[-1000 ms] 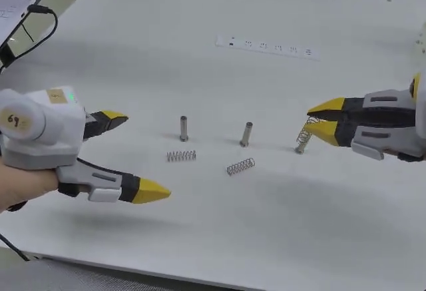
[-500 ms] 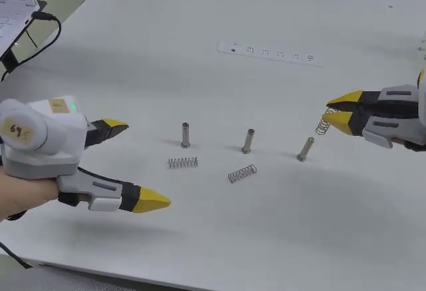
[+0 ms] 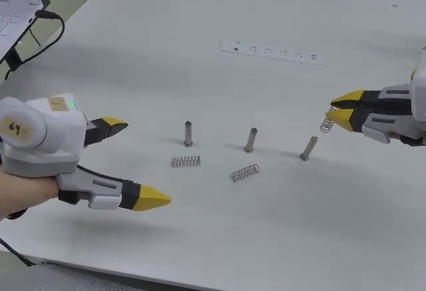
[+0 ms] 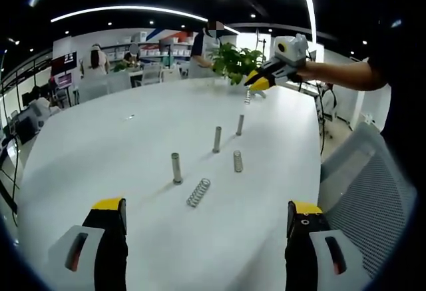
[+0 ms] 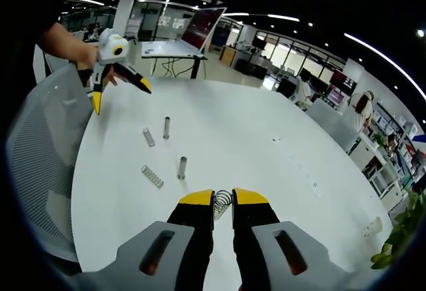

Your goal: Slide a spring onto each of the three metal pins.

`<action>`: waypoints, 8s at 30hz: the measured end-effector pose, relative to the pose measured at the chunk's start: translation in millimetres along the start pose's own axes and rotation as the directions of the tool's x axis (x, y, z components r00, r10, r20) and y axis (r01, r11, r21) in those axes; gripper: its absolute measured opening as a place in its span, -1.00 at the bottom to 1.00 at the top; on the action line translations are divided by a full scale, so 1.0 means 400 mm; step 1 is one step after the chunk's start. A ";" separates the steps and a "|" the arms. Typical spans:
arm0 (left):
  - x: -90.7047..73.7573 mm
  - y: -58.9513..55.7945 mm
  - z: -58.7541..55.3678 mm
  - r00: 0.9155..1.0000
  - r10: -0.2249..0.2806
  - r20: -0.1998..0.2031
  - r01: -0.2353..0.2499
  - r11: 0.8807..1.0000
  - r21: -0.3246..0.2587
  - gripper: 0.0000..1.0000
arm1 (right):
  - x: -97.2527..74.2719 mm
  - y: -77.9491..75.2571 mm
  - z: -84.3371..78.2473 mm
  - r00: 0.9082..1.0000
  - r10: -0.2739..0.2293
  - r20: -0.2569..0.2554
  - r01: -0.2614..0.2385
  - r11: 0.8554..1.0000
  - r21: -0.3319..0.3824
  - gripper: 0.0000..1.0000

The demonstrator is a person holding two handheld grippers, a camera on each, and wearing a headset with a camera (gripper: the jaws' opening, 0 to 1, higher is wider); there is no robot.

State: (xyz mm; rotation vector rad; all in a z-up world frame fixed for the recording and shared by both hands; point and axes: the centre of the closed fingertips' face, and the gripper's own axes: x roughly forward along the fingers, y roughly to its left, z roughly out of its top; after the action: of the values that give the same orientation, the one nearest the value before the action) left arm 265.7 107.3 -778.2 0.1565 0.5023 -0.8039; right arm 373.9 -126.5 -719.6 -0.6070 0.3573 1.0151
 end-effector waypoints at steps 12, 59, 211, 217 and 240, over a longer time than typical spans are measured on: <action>0.000 0.000 0.000 1.000 0.000 0.000 0.000 1.000 -0.004 0.96 | 0.028 -0.002 -0.028 1.000 -0.011 -0.020 0.011 1.000 0.025 -0.86; 0.003 -0.014 -0.022 1.000 -0.016 -0.015 0.016 1.000 -0.023 0.96 | 0.078 0.036 -0.112 0.996 0.020 -0.089 -0.014 0.998 0.064 -0.85; 0.009 -0.009 -0.005 0.999 -0.034 -0.017 0.034 0.999 -0.005 0.96 | 0.136 0.300 -0.014 0.919 0.352 -0.178 -0.394 0.843 -0.366 -0.60; 0.013 -0.012 -0.009 0.999 -0.037 -0.020 0.037 0.999 -0.006 0.96 | 0.154 0.302 -0.026 0.910 0.367 -0.194 -0.415 0.827 -0.379 -0.60; 0.012 -0.011 -0.013 0.999 -0.039 -0.018 0.039 0.999 -0.010 0.96 | 0.255 0.319 -0.089 0.851 0.405 -0.336 -0.515 0.770 -0.376 -0.66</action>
State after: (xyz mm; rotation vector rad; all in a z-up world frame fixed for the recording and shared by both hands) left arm 263.3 102.8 -784.8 0.1455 0.5282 -0.8388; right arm 312.8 -30.4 -841.7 -1.1095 0.5010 1.5343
